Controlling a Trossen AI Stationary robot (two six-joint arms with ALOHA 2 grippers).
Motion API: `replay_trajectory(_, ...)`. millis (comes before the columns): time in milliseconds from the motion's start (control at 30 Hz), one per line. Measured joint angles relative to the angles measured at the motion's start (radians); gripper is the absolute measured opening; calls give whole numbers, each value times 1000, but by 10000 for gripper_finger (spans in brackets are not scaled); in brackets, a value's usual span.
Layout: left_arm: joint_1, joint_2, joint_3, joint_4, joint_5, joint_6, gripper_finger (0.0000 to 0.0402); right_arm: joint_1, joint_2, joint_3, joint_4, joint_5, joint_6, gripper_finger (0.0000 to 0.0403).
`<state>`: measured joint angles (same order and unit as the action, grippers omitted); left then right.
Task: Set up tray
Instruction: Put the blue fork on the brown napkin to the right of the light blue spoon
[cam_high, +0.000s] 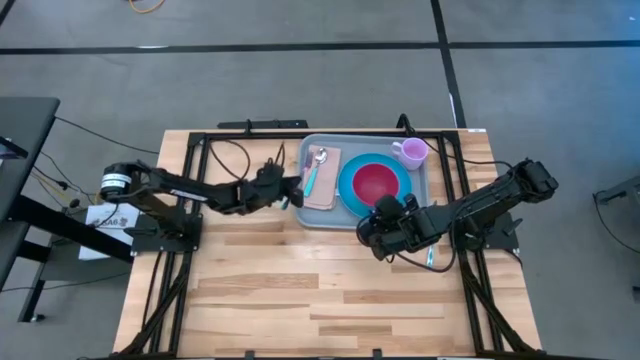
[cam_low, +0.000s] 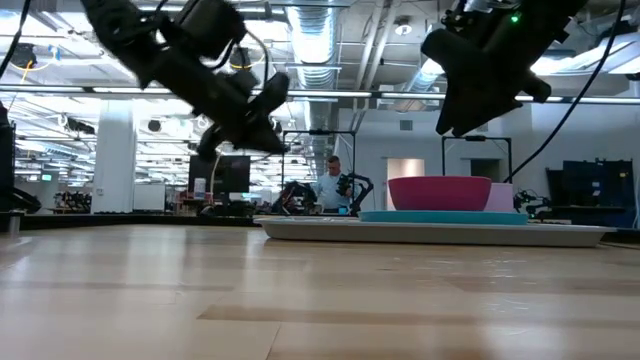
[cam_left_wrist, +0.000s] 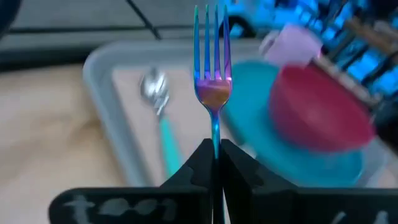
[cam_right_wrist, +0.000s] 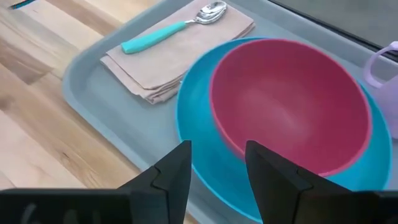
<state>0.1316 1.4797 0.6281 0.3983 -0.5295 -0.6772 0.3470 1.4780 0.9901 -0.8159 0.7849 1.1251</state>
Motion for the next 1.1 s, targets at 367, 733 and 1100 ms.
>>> replay_trajectory(367, 33, 253, 211, -28, -1, -146, 1, 0, 0, 0, 47, 3, -34, 141)
replay_trajectory(733, 88, 517, 528, -197, 52, -215, 1, 0, 0, 0, 58, 28, -60, 136)
replay_trajectory(1100, 110, 619, 614, -287, 35, -321, 24, 10, 0, 0, 51, 58, -77, 136)
